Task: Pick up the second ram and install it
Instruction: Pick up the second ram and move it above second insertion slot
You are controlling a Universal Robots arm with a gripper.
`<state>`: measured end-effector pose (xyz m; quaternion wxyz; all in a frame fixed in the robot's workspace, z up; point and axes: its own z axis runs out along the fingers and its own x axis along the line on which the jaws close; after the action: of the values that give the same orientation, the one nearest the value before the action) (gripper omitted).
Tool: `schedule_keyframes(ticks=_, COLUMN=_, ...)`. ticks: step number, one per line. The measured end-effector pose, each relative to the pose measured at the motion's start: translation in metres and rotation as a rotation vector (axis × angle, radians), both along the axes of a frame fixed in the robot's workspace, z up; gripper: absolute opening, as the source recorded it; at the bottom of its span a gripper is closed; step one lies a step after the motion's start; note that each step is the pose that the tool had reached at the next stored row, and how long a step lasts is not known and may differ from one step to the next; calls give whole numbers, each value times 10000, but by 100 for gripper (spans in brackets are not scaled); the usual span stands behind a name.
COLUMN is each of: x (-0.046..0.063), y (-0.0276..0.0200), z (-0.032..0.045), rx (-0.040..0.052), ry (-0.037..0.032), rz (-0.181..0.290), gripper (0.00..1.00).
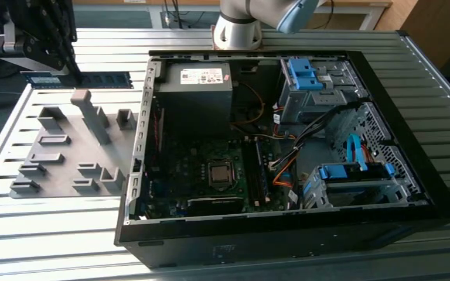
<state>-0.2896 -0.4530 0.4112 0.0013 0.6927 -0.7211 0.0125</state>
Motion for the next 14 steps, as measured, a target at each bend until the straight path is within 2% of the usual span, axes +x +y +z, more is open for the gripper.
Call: schedule_keyframes(ticks=14, x=126, y=0, z=0, rx=0, ry=5, rz=0, gripper=14)
